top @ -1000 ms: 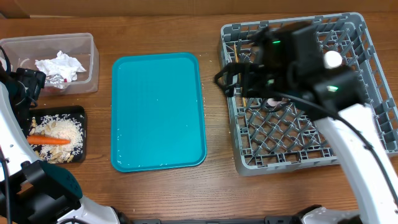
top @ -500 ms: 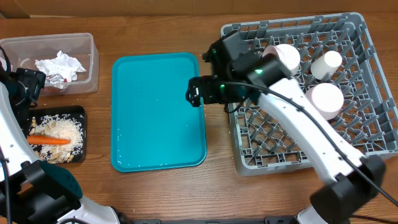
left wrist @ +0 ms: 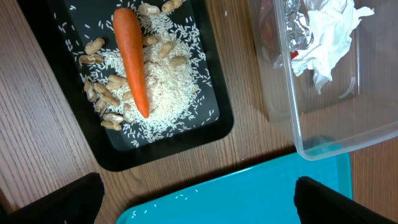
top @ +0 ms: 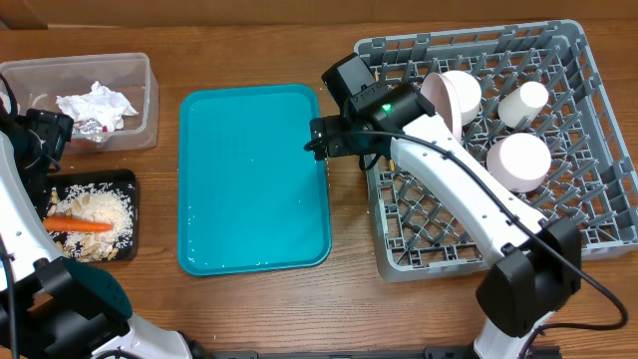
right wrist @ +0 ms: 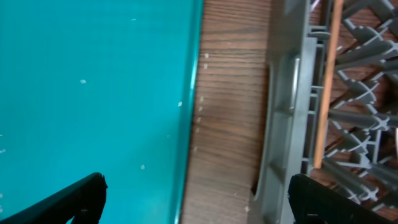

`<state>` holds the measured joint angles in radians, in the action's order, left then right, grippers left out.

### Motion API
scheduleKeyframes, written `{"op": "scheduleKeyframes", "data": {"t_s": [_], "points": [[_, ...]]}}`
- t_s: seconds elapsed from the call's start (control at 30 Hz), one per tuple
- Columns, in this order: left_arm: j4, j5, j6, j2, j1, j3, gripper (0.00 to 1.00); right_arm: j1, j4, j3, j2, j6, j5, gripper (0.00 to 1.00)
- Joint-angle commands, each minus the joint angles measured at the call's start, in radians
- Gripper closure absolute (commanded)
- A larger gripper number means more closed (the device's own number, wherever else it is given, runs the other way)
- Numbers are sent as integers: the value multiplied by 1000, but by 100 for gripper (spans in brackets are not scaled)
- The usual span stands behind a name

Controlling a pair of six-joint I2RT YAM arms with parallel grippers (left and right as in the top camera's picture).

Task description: Sort waste into correct bins and load items into the dishwasher rack

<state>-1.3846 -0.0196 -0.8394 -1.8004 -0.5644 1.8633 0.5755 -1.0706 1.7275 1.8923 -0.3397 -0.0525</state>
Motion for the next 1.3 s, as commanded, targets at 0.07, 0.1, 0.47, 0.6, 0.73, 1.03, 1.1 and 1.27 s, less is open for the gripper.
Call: {"op": "scheduleKeyframes", "data": {"t_s": [0.07,0.1,0.47,0.6,0.73,1.03,1.1,1.27], "points": [[-2,-14,-14,1,2,0,0,-8,14,-6,41,3,-5,3],[-2,-13,-13,1,2,0,0,-6,16,-6,41,3,16,3],[-2,-14,-13,1,2,0,0,-22,-24,122,-11,-5,84,0],[-2,-14,-13,1,2,0,0,-31,-58,253,-12,-4,98,0],[-2,-14,-14,1,2,0,0,-63,-71,375,-13,-4,50,0],[-2,-13,-14,1,2,0,0,-283,-227,660,-13,-11,47,0],[-2,-14,-14,1,2,0,0,-348,-258,686,-13,-11,46,0],[-2,-13,-14,1,2,0,0,-482,-322,681,-13,-11,46,0]]}}
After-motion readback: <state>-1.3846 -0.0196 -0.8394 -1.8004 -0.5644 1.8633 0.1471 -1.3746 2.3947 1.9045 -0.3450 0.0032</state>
